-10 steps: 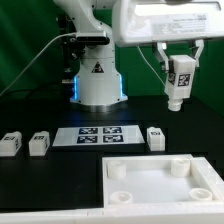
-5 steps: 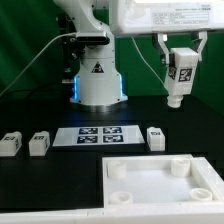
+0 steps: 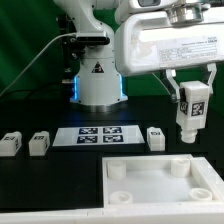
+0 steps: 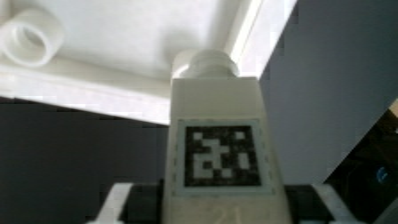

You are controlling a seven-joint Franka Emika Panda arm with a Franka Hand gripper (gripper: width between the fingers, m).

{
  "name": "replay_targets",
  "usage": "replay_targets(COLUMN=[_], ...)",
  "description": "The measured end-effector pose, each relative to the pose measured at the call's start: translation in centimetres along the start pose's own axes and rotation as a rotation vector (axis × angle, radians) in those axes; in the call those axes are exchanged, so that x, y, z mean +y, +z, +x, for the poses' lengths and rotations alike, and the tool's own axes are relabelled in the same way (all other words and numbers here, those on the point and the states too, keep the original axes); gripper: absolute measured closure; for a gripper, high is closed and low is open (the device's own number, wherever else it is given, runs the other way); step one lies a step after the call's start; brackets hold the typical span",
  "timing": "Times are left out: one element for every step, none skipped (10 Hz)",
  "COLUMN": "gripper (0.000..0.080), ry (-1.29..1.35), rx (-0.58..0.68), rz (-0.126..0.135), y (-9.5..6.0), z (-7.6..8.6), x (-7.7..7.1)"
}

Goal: Assemble one leg

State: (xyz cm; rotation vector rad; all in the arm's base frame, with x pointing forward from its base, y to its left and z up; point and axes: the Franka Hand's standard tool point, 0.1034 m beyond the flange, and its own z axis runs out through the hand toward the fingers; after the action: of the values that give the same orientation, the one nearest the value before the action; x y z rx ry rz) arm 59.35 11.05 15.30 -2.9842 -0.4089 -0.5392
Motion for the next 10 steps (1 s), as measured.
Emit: replay_targets(gripper=[0.0506, 0.0506, 0.0506, 0.0506, 0.0506, 0.0506, 0.0506, 0.0506, 0.0506, 0.0506], ry=[0.004, 0.003, 0.007, 0.008, 0.010, 0.010, 0.010, 0.013, 0.014, 0.015], rx=[0.017, 0.036, 0.038, 0.041, 0.040, 0.036, 0.033, 0.031, 0.036, 0.039], rz=[-0.003, -0.009, -0.009, -0.009, -0.007, -0.004, -0.001, 0.001, 0.002, 0.002], y=[0.6, 1.1, 1.4, 1.8, 2.4, 3.0, 3.5, 4.2, 4.5, 4.6], z=[0.4, 0.9, 1.1, 1.2, 1.1, 1.1, 1.2, 1.4, 1.9, 2.2], x=[0.4, 1.0, 1.0, 1.1, 1.0, 0.8, 0.7, 0.8, 0.9, 1.0])
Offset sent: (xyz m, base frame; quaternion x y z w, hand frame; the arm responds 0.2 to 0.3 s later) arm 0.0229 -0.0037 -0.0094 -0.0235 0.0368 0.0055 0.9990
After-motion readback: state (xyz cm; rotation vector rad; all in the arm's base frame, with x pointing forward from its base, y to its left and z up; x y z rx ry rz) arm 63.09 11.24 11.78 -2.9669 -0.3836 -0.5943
